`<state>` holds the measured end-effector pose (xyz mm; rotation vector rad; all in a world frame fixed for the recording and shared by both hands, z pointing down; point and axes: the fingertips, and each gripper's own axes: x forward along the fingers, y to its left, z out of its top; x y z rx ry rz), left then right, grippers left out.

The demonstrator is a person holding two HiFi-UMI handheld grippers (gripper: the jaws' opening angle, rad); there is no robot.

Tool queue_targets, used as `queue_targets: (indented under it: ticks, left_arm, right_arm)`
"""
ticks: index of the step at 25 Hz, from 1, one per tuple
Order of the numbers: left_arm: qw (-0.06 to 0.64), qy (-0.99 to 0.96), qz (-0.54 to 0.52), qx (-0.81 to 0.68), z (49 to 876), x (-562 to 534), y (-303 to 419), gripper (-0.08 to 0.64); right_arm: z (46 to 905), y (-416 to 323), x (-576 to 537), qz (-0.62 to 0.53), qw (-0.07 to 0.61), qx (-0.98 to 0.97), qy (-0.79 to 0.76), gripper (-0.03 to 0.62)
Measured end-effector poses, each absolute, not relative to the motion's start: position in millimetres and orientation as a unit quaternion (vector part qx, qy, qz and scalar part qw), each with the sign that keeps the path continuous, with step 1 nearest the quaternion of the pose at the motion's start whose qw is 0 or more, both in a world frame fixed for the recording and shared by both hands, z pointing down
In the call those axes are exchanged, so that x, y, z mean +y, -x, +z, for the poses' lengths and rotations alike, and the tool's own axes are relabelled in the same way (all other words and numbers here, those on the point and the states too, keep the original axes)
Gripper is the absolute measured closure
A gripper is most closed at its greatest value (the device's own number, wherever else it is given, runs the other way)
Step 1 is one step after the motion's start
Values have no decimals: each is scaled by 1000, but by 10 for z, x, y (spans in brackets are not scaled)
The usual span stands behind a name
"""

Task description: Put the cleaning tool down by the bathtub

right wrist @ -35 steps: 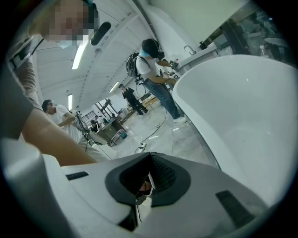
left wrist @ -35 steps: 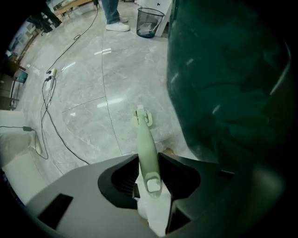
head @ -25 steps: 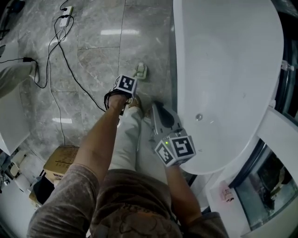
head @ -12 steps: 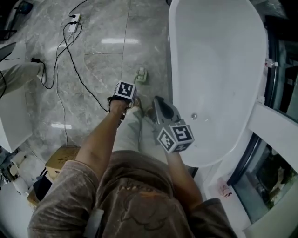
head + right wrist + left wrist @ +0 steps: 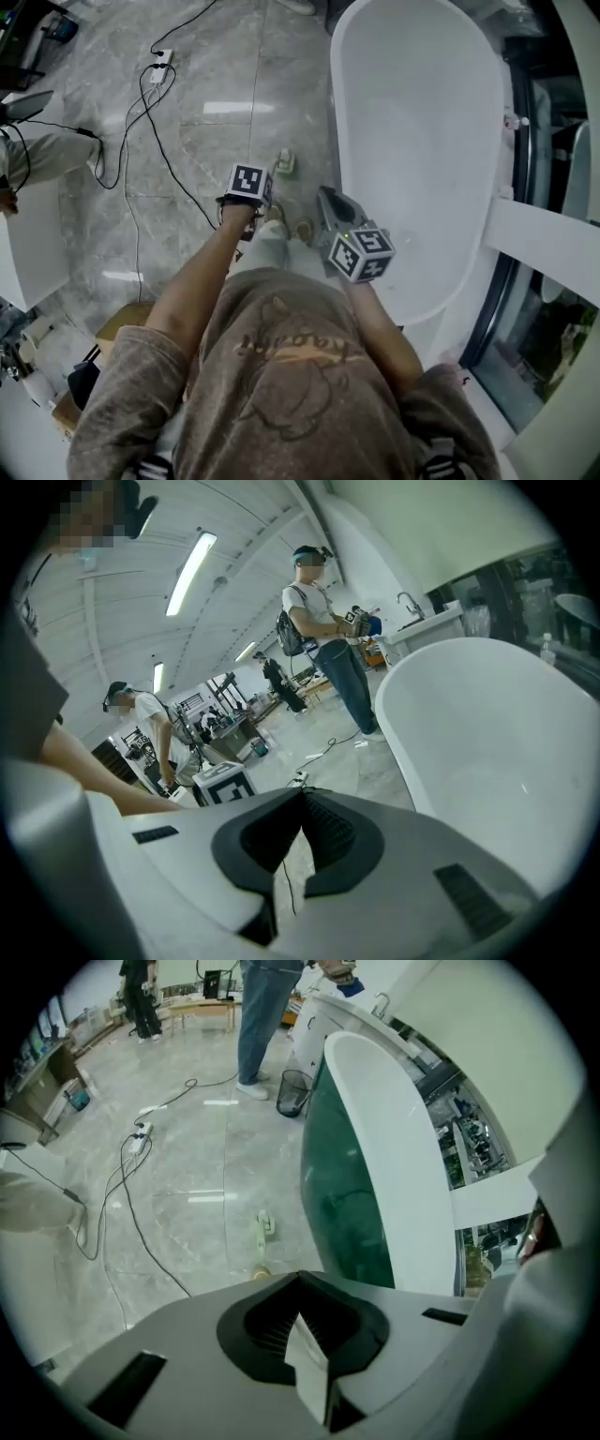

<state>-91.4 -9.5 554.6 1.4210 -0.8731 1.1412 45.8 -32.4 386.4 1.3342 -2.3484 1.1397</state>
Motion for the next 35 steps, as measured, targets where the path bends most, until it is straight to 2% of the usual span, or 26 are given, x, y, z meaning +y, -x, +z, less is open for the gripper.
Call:
queue_targets:
  ticks: [7,13,19,29,32,35]
  left_arm:
    - [499,-665,420,-363,4680,-115,827,552]
    - [411,-748,379,-356,4023,-175,797,552]
    - [379,-785,335,-358,3471,-120,787,552]
    - [209,-894,167,-360,2435,-173,534,552]
    - [179,-912,108,-353,2247,-133,514,552]
    - [157,-918,96,-350,2189,-106,506,552]
  right_arm:
    - [3466,-262,-239,370,128,-819,-420,594]
    - [3142,-116,-75,346,137,-844,-386,594]
    - [2750,0,16,305,131,-877,-349,594]
    - [2193,40,-60,224,74,-911,-340,594]
    - [2144,63,-29,217,57,-917,-330,594]
    - [2119,73,5,211,47,-921,-323,594]
